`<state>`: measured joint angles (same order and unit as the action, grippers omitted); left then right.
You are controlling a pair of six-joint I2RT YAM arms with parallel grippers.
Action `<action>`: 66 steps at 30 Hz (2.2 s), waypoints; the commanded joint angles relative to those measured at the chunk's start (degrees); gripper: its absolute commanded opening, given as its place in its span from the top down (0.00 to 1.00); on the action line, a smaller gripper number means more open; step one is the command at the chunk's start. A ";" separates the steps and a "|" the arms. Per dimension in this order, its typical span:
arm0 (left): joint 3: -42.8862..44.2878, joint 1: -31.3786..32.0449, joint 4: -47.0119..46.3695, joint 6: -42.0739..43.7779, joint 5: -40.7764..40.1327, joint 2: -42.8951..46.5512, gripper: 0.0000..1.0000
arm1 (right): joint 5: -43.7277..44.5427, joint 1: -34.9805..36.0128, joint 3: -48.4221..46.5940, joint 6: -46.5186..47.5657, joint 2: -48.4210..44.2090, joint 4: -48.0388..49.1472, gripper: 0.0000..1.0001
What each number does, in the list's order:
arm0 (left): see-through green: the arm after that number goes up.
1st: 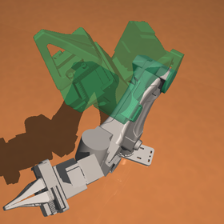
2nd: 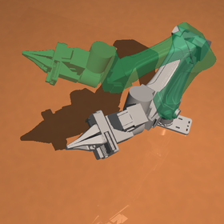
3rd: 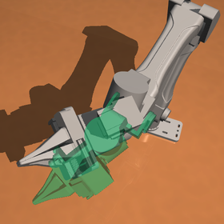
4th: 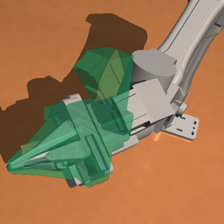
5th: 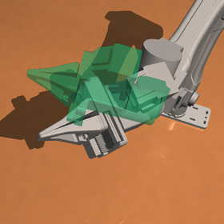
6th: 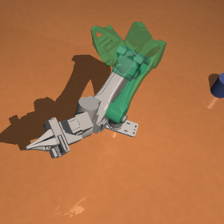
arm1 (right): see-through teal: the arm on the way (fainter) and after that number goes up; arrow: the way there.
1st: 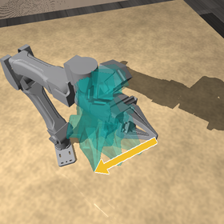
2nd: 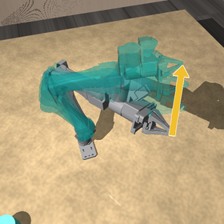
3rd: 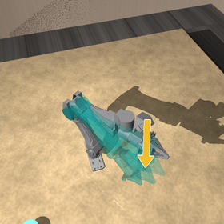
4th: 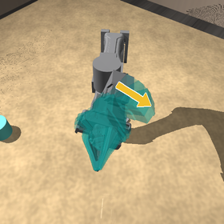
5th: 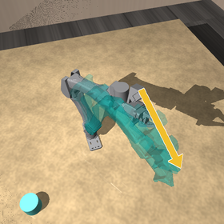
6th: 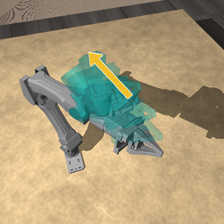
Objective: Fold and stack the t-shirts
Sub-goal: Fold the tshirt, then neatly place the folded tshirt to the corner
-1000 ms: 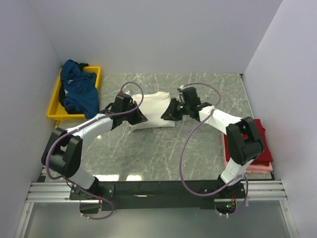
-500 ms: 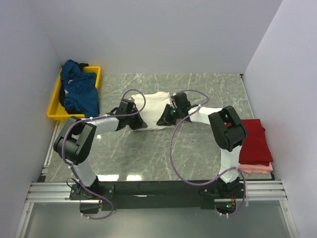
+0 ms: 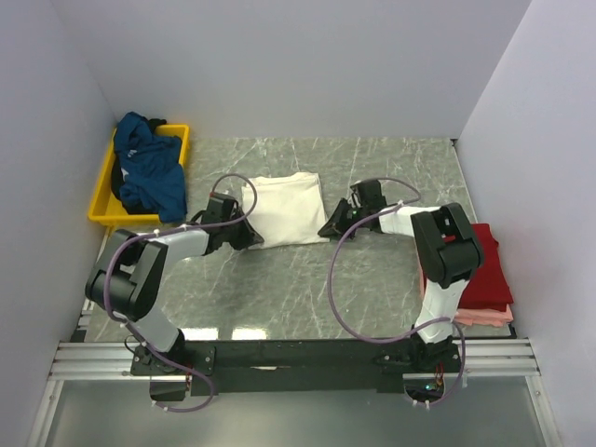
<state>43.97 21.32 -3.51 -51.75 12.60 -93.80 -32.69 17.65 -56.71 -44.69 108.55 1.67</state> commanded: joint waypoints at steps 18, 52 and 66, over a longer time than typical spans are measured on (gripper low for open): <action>6.75 -2.25 0.26 0.24 1.03 -4.72 1.00 | -1.68 1.95 -19.40 1.97 4.90 -6.68 0.79; 29.60 10.76 17.13 3.58 -5.04 -18.25 0.99 | 8.96 -2.97 -21.33 12.95 5.79 -15.56 0.35; 29.51 12.25 17.74 4.46 -4.78 -20.81 0.99 | 18.00 1.59 -37.68 16.21 16.77 -26.01 0.35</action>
<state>73.01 32.71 11.07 -48.56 8.91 -113.91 -18.17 17.28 -90.24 -30.13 123.55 -20.99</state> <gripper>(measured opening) 0.012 0.650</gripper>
